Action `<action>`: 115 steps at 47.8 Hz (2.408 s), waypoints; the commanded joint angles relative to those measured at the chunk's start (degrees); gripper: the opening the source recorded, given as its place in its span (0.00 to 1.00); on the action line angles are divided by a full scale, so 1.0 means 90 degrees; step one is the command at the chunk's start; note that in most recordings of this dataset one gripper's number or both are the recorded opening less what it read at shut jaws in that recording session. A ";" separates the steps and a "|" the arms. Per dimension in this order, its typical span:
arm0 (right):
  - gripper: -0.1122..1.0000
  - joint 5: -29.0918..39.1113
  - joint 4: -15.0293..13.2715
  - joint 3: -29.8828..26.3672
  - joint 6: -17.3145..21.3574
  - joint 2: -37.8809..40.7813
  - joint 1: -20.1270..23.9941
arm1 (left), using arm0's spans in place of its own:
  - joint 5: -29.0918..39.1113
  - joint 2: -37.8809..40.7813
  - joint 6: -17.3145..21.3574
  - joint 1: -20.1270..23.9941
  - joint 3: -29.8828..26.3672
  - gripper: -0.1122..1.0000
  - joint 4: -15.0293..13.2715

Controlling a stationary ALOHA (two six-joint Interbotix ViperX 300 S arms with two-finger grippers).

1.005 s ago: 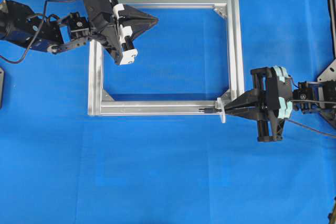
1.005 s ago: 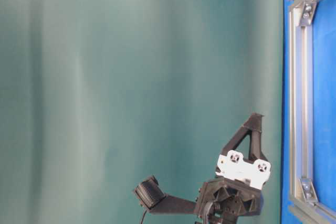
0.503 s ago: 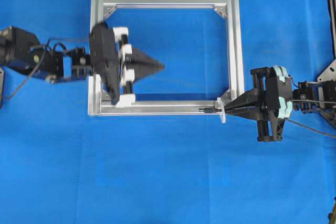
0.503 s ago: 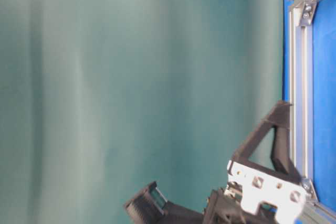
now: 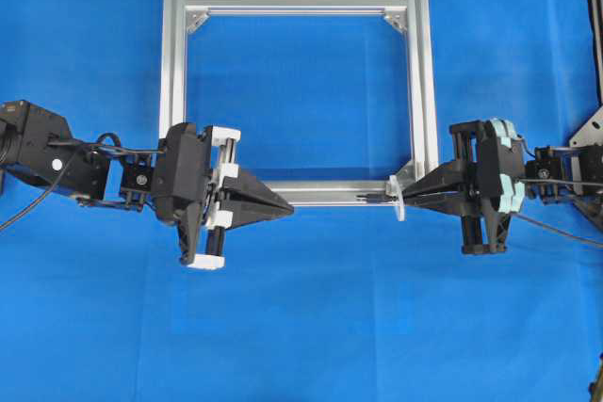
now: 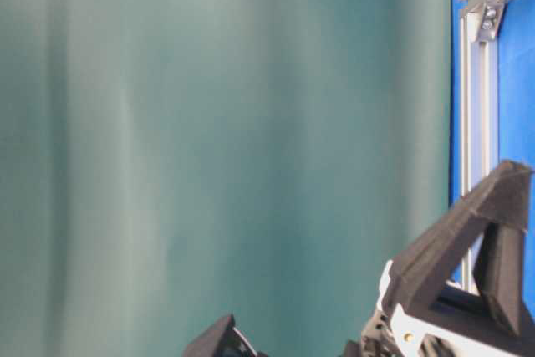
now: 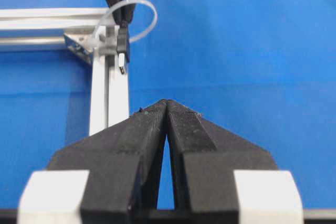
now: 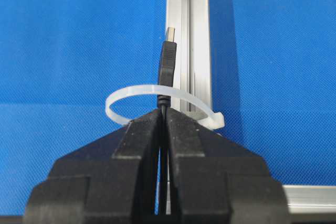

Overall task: Insert the wire through the string loop located on the right side.
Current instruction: 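Move the open left gripper toward the plug emerging from the loop, then close the left gripper on the USB plug beyond the loop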

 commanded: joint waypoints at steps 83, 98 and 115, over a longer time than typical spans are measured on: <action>0.07 -0.0049 0.0010 -0.0127 -0.0029 -0.0039 -0.0010 | 0.2344 0.1230 0.0020 0.0449 -0.2910 0.90 -0.0010; 0.07 -0.0039 0.0010 -0.0127 -0.0029 -0.0039 0.0000 | 0.2344 0.1631 0.0010 0.0488 -0.3037 0.90 -0.0010; 0.07 -0.0059 0.0010 -0.0127 -0.0029 -0.0039 -0.0010 | 0.2363 0.1650 0.0010 0.0488 -0.3018 0.90 0.0000</action>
